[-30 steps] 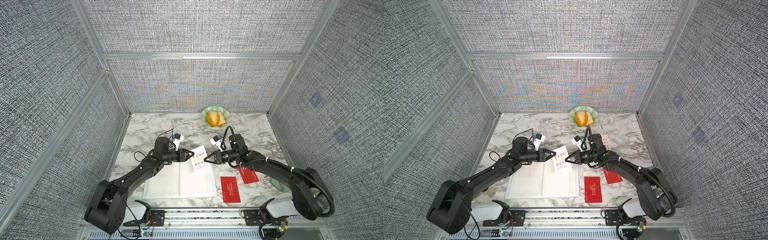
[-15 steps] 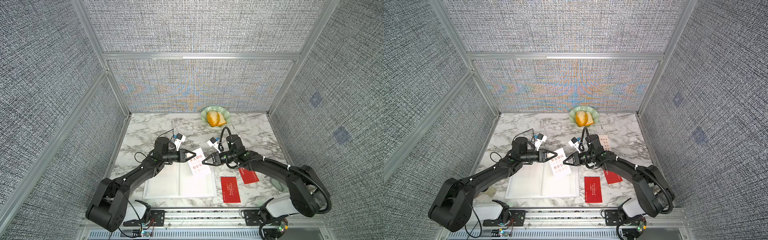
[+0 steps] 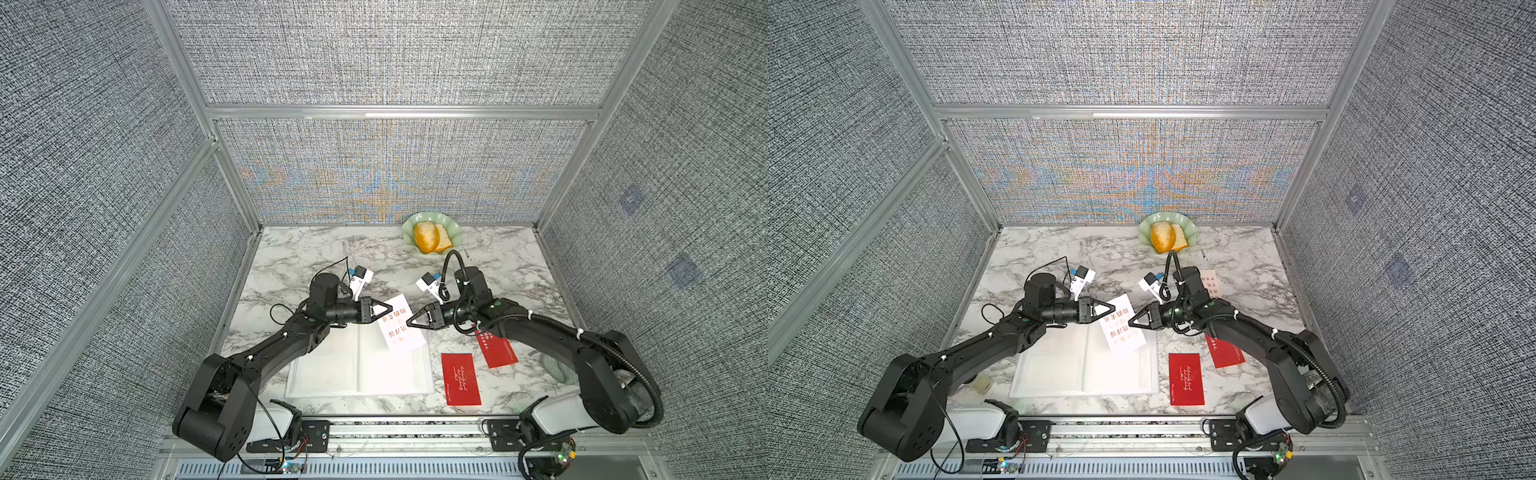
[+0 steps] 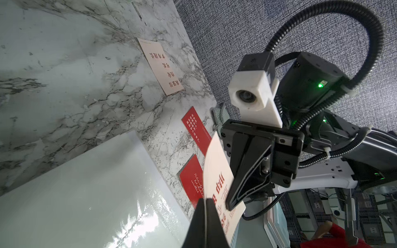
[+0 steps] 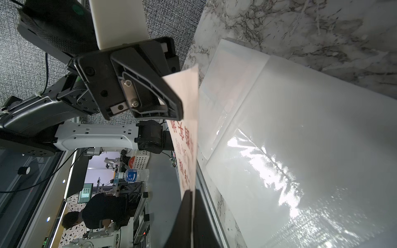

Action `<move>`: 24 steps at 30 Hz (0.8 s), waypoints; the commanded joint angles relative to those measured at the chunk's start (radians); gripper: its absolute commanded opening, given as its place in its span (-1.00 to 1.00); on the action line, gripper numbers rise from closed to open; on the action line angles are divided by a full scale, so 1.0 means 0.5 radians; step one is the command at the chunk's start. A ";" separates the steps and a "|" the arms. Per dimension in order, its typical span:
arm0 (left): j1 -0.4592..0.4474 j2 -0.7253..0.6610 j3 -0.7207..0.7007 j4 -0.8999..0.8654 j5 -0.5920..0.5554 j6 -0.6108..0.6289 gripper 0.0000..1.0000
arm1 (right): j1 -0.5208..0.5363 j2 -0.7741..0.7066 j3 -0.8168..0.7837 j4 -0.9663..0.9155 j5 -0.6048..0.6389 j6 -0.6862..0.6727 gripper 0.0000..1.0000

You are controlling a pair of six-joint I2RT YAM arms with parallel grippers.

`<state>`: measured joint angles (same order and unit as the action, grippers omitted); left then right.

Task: Place the photos into the photo albums
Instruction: Pick up the photo at the center of the board.

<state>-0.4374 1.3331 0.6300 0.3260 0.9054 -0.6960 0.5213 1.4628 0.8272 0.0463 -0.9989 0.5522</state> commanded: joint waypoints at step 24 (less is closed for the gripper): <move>0.255 -0.591 -0.684 0.568 -0.979 -0.954 -1.00 | 0.213 0.030 -0.322 0.849 0.638 0.901 -0.12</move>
<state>-0.3119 1.0626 0.3073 0.5812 0.5186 -1.1175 0.5987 1.4551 0.6750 0.3069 -0.7467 0.8780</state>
